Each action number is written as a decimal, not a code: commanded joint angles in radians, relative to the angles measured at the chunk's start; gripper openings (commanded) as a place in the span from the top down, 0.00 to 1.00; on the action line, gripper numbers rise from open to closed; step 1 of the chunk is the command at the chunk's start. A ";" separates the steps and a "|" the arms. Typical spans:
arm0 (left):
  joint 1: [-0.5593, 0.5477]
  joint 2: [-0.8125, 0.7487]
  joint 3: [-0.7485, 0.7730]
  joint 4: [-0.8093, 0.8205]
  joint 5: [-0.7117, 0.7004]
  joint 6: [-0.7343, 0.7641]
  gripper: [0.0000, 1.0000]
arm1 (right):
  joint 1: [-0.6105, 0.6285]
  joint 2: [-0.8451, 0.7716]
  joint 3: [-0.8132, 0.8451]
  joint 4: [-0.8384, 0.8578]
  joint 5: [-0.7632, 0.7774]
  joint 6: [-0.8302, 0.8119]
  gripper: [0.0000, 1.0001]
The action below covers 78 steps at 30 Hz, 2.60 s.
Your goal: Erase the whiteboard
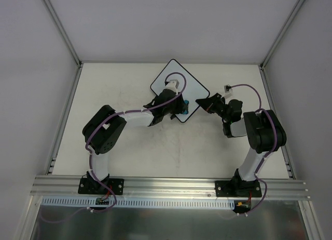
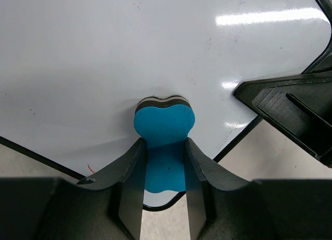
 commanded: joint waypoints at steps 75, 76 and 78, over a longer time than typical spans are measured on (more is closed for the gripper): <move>0.021 -0.107 -0.064 -0.090 -0.194 0.204 1.00 | -0.003 -0.063 0.055 0.155 -0.037 0.057 1.00; 0.021 -0.110 -0.064 -0.091 -0.194 0.208 1.00 | -0.006 -0.065 0.058 0.155 -0.037 0.057 1.00; 0.021 -0.119 -0.064 -0.090 -0.201 0.221 1.00 | -0.006 -0.066 0.060 0.154 -0.035 0.057 1.00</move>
